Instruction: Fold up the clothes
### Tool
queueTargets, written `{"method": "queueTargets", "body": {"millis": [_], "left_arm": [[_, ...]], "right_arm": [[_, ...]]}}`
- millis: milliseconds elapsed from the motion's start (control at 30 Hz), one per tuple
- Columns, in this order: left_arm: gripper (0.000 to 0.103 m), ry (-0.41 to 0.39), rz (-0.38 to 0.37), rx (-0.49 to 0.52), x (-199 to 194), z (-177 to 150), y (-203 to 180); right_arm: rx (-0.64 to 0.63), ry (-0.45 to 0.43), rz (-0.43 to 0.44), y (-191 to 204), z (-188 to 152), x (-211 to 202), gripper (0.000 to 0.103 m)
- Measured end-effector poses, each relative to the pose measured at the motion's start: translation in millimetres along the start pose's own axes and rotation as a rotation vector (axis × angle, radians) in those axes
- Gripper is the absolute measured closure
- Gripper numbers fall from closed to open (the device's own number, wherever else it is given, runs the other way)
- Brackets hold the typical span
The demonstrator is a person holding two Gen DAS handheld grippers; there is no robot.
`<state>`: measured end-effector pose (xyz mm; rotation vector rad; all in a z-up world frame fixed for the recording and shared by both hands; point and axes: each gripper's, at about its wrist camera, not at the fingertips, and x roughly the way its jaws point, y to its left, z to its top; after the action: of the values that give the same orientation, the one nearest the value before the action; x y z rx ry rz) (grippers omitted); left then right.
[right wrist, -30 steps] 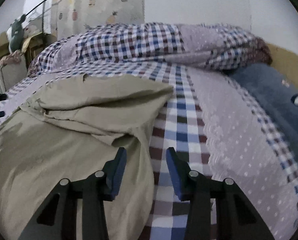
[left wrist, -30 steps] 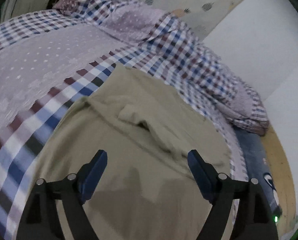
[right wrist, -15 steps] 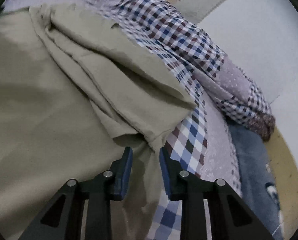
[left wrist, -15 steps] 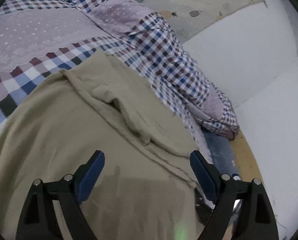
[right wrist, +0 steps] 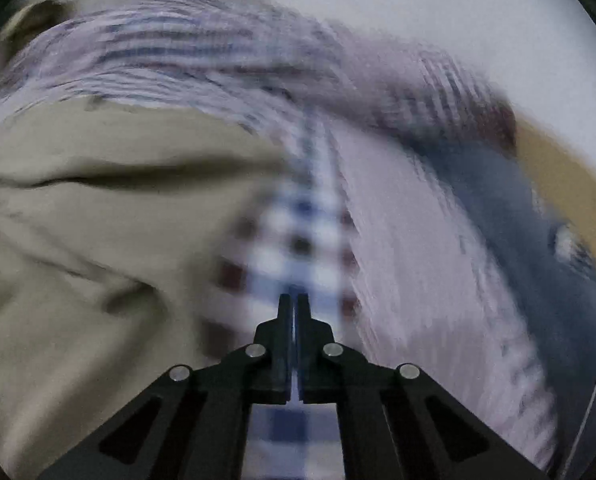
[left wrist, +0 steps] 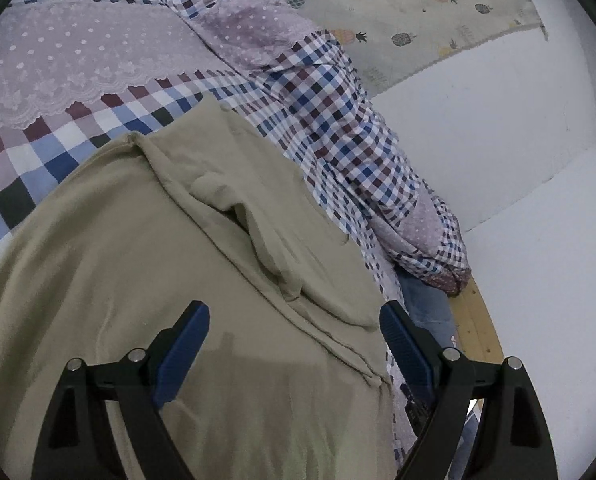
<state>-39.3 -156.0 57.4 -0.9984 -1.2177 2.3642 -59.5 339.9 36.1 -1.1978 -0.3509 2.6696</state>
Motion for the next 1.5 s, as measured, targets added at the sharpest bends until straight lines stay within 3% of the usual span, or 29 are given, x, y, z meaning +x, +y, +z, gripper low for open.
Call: {"method": "queueTargets", "body": {"millis": [67,167,233,267,333,467,533,633,667,733,900,1000,1033,1067,1167,1200,1300,1367,1433,1500], "left_arm": [[0.014,0.002,0.008,0.000,1,0,1],[0.014,0.003,0.009,-0.008,2,1,3],[0.014,0.005,0.009,-0.010,3,1,4],[0.014,0.006,0.009,-0.012,3,1,4],[0.014,0.006,0.007,-0.010,3,1,4],[0.014,-0.004,0.007,0.010,2,2,0],[0.014,-0.005,0.004,0.020,2,3,-2],[0.014,-0.001,-0.007,0.015,2,4,-1],[0.014,-0.001,-0.008,0.015,2,4,-1],[0.014,-0.005,-0.007,0.013,2,4,0],[0.014,-0.007,-0.019,0.010,1,4,0],[0.014,-0.001,-0.009,0.020,1,2,0],[0.014,-0.001,-0.007,0.021,1,2,0],[0.014,-0.003,-0.005,0.021,0,3,1],[0.014,-0.013,0.002,0.019,-3,6,5],[0.014,-0.018,0.008,0.017,-4,8,7],[0.014,-0.028,0.019,0.005,-6,22,15],[0.014,-0.029,0.023,-0.009,-8,33,21],[0.014,-0.022,0.026,-0.023,-8,44,26],[0.014,0.011,0.016,-0.012,-4,49,25]], "right_arm": [[0.041,0.017,0.048,-14,-4,1,0.103],[0.059,-0.004,0.120,-26,-7,-6,0.091],[-0.009,-0.084,0.156,-15,-4,-23,0.057],[-0.059,-0.123,0.169,-6,-3,-31,0.055],[-0.151,-0.163,0.178,15,-3,-39,0.055],[-0.357,-0.154,0.162,60,0,-35,0.060],[-0.439,-0.139,0.117,77,-3,-28,0.079],[-0.483,-0.116,0.088,89,-1,-16,0.090],[-0.470,-0.111,0.089,88,1,-13,0.096],[-0.407,-0.114,0.087,80,5,-13,0.098],[-0.087,-0.073,0.116,24,9,-11,0.097],[-0.057,0.150,0.184,14,-4,22,0.096],[-0.052,0.155,0.197,11,-6,20,0.093],[-0.037,0.151,0.221,5,-5,14,0.090],[0.034,0.112,0.317,-18,0,-8,0.063],[0.064,0.094,0.333,-26,7,-11,0.060],[0.153,0.045,0.374,-47,28,-18,0.058],[0.172,0.025,0.340,-50,48,-16,0.058],[0.196,0.007,0.330,-48,58,-17,0.056],[0.196,-0.031,0.383,-32,68,-27,0.056]]}}
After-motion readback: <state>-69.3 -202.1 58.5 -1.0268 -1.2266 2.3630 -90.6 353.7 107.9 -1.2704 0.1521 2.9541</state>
